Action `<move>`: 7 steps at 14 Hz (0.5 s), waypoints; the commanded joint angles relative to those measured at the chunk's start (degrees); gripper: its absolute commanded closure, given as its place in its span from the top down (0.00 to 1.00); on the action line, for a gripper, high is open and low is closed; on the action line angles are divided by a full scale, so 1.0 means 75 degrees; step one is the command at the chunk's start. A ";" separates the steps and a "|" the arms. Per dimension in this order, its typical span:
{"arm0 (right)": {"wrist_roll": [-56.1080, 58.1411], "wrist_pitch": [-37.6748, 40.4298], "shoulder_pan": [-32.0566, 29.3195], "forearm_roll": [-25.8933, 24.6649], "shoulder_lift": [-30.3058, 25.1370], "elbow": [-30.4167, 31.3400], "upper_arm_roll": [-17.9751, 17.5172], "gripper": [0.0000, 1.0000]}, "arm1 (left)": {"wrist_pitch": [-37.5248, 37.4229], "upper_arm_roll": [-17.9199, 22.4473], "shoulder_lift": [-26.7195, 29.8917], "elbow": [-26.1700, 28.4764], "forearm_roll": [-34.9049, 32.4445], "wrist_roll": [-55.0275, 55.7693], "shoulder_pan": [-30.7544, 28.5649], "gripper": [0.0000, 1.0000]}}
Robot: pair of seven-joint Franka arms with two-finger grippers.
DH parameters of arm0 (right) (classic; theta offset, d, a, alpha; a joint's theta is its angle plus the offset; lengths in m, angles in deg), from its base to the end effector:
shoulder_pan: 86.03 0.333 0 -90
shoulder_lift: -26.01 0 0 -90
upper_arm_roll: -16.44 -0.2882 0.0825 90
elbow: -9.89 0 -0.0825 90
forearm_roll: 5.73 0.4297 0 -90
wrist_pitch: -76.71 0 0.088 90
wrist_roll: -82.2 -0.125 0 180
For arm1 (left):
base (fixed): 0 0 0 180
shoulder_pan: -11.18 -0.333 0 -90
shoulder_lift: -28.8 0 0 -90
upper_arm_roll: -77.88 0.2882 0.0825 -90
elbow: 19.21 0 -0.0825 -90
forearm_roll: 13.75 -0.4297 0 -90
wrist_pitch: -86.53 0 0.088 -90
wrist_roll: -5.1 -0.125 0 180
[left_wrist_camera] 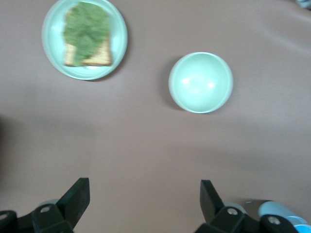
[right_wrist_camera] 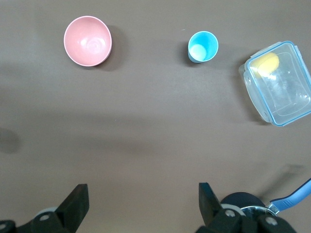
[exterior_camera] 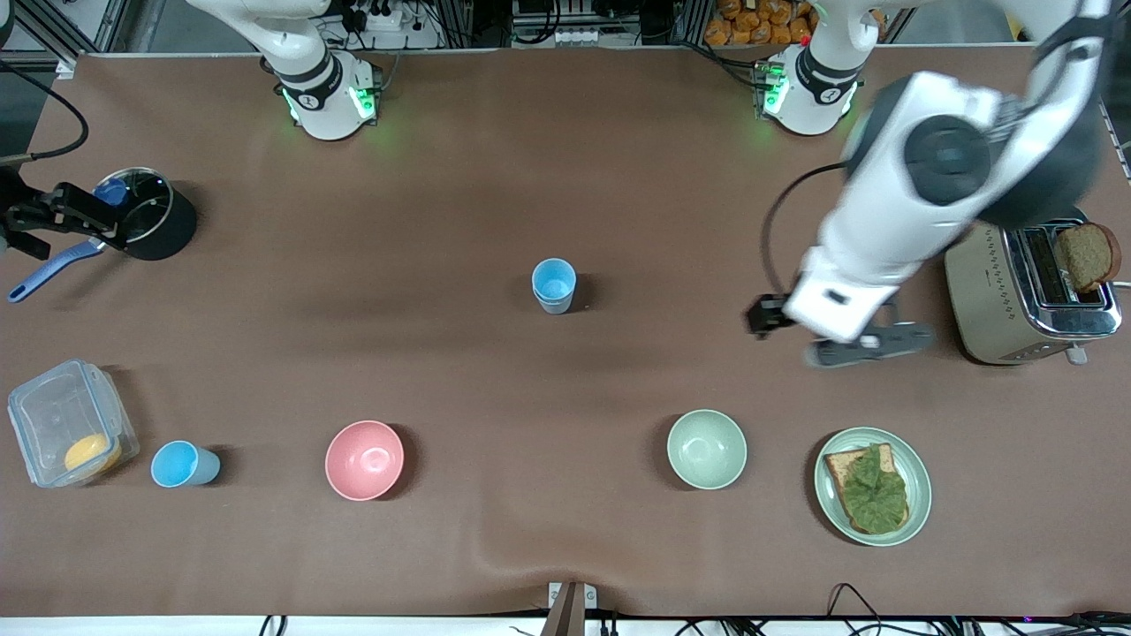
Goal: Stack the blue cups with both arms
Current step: 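Open the left gripper and withdraw it from the stacked cups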
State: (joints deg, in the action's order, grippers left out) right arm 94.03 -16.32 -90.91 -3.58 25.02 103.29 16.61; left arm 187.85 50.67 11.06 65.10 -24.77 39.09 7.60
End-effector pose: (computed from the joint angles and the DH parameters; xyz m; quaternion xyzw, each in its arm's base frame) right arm 0.5977 -0.0483 0.5630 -0.9981 -0.0582 -0.0081 0.0178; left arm 0.6492 -0.2266 0.4673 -0.9962 -0.0828 -0.0214 0.0164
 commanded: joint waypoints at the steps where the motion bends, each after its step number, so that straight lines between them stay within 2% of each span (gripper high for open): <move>1: -0.0029 0.0146 0.0367 -0.0029 0.0073 -0.0278 0.0001 1.00 | -0.0337 -0.0087 0.0500 0.0267 0.0004 -0.0523 -0.0599 1.00; 2: -0.0029 0.0169 0.0438 -0.0029 0.0062 -0.0313 -0.0011 1.00 | -0.0396 -0.0052 0.0559 0.0267 0.0120 -0.0757 -0.0810 1.00; 3: -0.0029 0.0181 0.0508 -0.0040 0.0062 -0.0313 0.0001 1.00 | -0.0489 0.0377 0.0792 0.0302 0.0342 -0.1095 -0.0754 1.00; 6: -0.0029 0.0205 0.0439 -0.0040 0.0073 -0.0290 0.0024 1.00 | -0.0957 0.2612 0.1473 0.0443 0.1291 -0.2338 0.0613 1.00; 7: -0.0029 0.0263 0.0427 -0.0040 0.0073 -0.0302 0.0047 1.00 | -0.1063 0.3130 0.1636 0.0466 0.1375 -0.2666 0.0920 1.00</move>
State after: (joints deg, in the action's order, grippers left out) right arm 93.93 -15.81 -87.53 -3.64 25.04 102.36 16.60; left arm 181.32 66.58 18.67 65.69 -16.83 23.09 9.21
